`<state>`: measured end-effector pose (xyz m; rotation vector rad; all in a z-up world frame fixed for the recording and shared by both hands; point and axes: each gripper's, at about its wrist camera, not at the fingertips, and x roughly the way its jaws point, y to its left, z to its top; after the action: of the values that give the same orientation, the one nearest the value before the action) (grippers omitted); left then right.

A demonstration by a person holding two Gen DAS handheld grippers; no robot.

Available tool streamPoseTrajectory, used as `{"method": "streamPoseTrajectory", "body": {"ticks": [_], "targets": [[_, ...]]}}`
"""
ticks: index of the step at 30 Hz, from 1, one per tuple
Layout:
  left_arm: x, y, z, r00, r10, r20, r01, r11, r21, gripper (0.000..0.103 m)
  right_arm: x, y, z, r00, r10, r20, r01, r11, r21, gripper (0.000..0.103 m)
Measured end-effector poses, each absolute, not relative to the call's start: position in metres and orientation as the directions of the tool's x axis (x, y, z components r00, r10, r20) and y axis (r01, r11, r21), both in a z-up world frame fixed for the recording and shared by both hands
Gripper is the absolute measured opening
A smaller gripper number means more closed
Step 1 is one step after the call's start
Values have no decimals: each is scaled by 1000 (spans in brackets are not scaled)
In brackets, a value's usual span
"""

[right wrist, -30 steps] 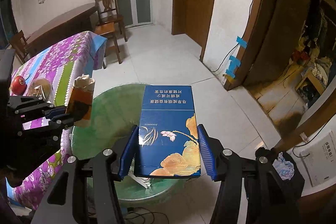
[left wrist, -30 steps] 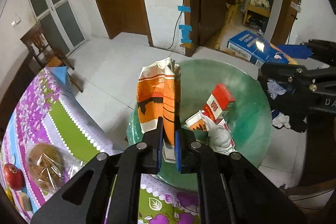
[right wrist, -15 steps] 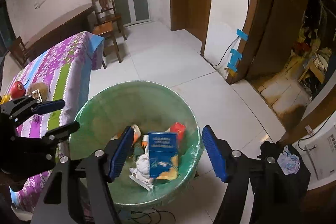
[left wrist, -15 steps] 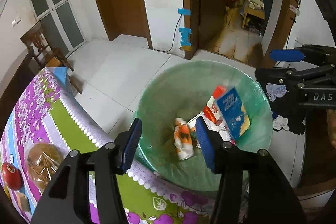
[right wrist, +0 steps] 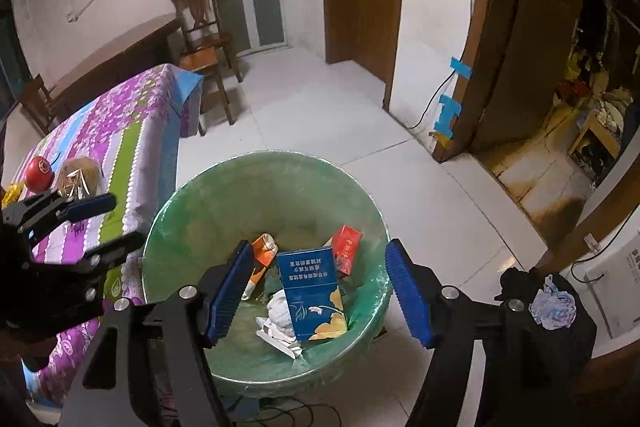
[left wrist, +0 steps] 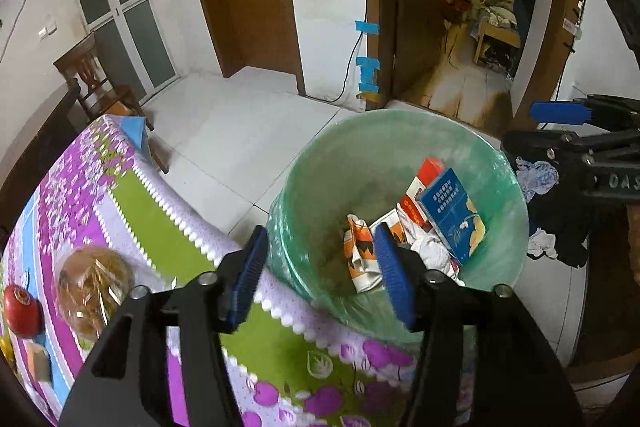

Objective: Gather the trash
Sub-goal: 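Move both tools back over the table toward the remaining items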

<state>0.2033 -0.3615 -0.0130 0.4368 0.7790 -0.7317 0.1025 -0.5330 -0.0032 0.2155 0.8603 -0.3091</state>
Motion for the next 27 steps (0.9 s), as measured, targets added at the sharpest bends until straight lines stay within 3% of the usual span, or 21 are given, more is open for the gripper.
{"method": "streamPoseTrajectory", "body": {"ticks": [6,14,21,27], "targets": [[180,-321,-20,576,-425,-699,692,709,139,68,78,-513,-7,699,-207,-685,391,912,124,75],[167,-243,-13,704,-391,-593,567,812,138,74,58,-439,-14,836,-253,-486,385,903,192,80],[162,-176,2,797,-302,-524,426,895,132,79,53,-366,-5,899,-264,-350,327,935,135,83],[140,-120,2,823,-259,-506,354,930,100,83,57,-312,7,926,-241,-291,269,961,59,88]]}}
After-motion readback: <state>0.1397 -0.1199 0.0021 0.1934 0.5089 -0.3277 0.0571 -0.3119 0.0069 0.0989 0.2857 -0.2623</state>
